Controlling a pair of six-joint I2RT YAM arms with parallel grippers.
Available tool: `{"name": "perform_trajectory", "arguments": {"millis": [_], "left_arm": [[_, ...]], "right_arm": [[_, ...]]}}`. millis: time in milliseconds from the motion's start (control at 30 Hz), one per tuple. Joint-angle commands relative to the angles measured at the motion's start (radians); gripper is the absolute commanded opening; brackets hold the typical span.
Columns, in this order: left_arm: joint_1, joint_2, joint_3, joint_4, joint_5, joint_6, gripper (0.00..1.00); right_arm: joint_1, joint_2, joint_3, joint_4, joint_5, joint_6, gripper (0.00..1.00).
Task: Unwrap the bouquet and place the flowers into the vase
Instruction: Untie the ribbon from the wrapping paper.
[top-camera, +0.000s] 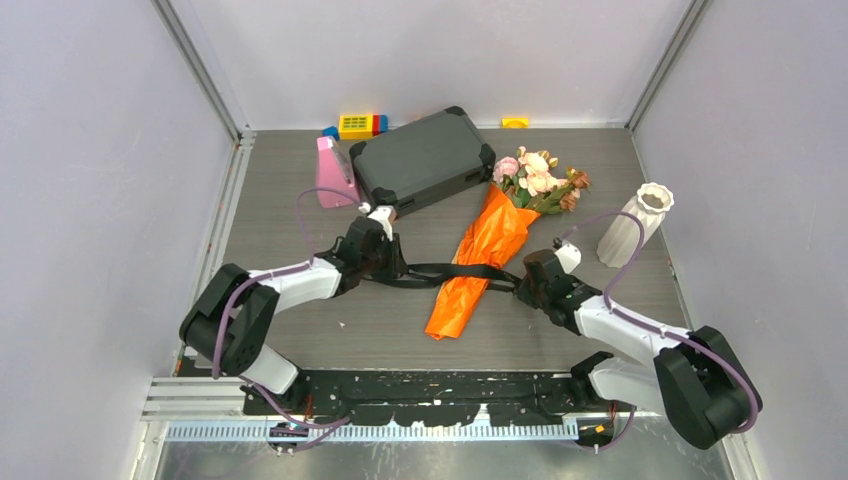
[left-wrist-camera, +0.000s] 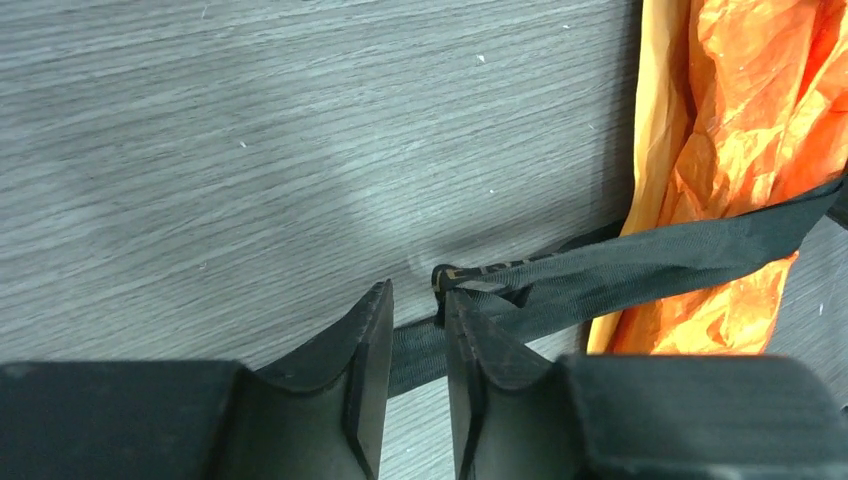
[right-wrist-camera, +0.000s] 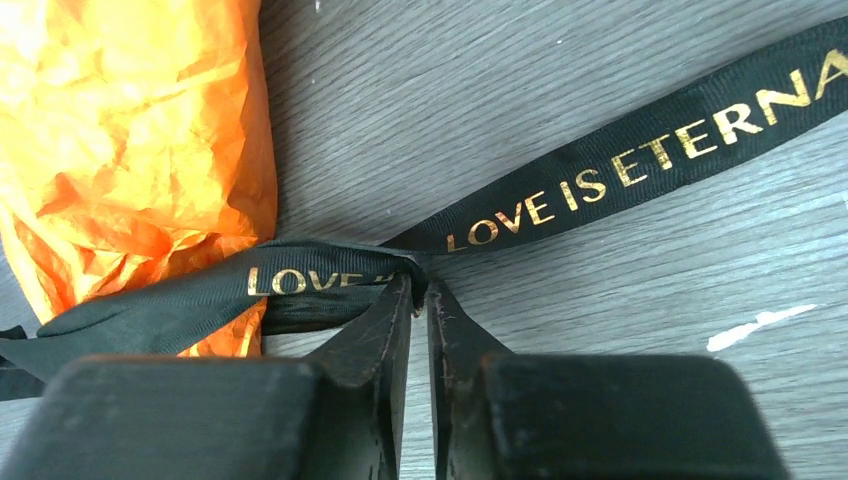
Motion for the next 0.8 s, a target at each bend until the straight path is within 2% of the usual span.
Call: {"name": "perform_trajectory", "arguments": {"millis": [0, 133, 200, 333, 400, 567, 767], "left_arm": [[0.004, -0.077, 0.036, -0.047, -0.005, 0.061, 0.34], [0.004, -0.142, 0.068, -0.108, 0.015, 0.124, 0.53], [0.003, -0.166, 0.092, -0.114, 0.057, 0.162, 0.59], [-0.025, -0.148, 0.152, -0.145, 0.210, 0.249, 0.60], [-0.056, -0.100, 0.200, -0.169, 0.239, 0.296, 0.60], [-0.126, 0.034, 0.317, -0.186, 0.350, 0.357, 0.65], [-0.152, 0.127, 0.387, -0.123, 0.383, 0.374, 0.73]], "right_arm": [[-0.003, -0.059, -0.023, -0.025, 0.046, 0.001, 0.25], [-0.004, -0.135, -0.037, -0.024, 0.042, -0.013, 0.40], [-0.002, -0.178, -0.038, -0.027, 0.036, -0.025, 0.46], [-0.003, -0.247, -0.029, -0.017, 0.001, -0.099, 0.57], [-0.003, -0.258, -0.017, 0.000, -0.030, -0.151, 0.61], [-0.004, -0.200, 0.055, 0.013, -0.117, -0.272, 0.64], [-0.028, -0.070, 0.142, 0.048, -0.266, -0.366, 0.65]]}}
